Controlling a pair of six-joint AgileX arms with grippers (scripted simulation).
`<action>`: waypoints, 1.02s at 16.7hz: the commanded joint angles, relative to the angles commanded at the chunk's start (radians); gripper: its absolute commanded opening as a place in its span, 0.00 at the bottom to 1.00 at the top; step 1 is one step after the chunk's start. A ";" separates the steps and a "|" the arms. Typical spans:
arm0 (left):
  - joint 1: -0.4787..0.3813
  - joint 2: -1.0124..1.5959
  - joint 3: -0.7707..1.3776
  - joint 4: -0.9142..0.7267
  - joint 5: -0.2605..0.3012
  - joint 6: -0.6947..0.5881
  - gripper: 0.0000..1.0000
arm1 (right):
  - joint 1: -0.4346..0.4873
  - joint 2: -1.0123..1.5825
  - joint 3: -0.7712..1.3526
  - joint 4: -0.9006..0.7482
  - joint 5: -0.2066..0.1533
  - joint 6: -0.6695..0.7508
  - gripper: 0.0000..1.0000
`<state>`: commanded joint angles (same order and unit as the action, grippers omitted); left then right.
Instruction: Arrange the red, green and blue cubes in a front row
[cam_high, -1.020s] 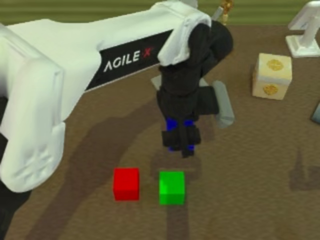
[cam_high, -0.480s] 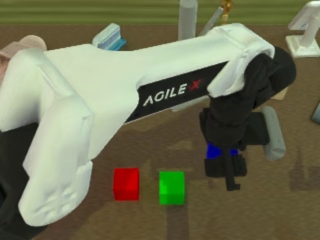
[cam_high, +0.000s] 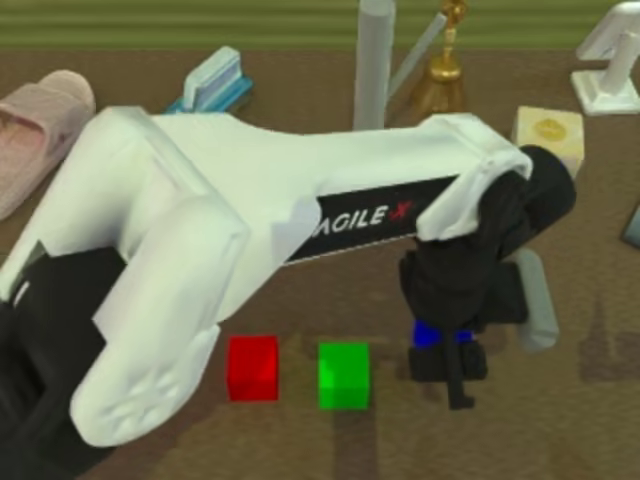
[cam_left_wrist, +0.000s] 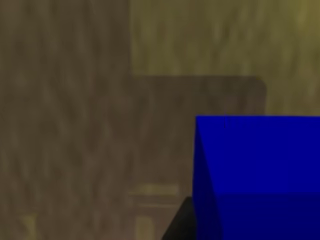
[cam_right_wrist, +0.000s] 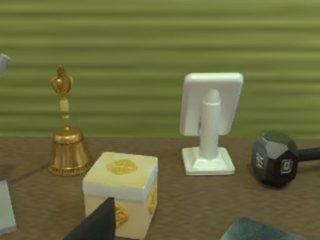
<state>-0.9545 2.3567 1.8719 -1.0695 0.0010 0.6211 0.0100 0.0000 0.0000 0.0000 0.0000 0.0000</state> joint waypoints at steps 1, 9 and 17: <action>-0.001 0.009 -0.017 0.021 0.000 0.000 0.00 | 0.000 0.000 0.000 0.000 0.000 0.000 1.00; -0.002 0.016 -0.027 0.033 0.000 0.000 0.30 | 0.000 0.000 0.000 0.000 0.000 0.000 1.00; -0.002 0.016 -0.027 0.033 0.000 0.000 0.90 | 0.000 0.000 0.000 0.000 0.000 0.000 1.00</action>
<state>-0.9568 2.3724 1.8453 -1.0361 0.0006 0.6213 0.0100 0.0000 0.0000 0.0000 0.0000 0.0000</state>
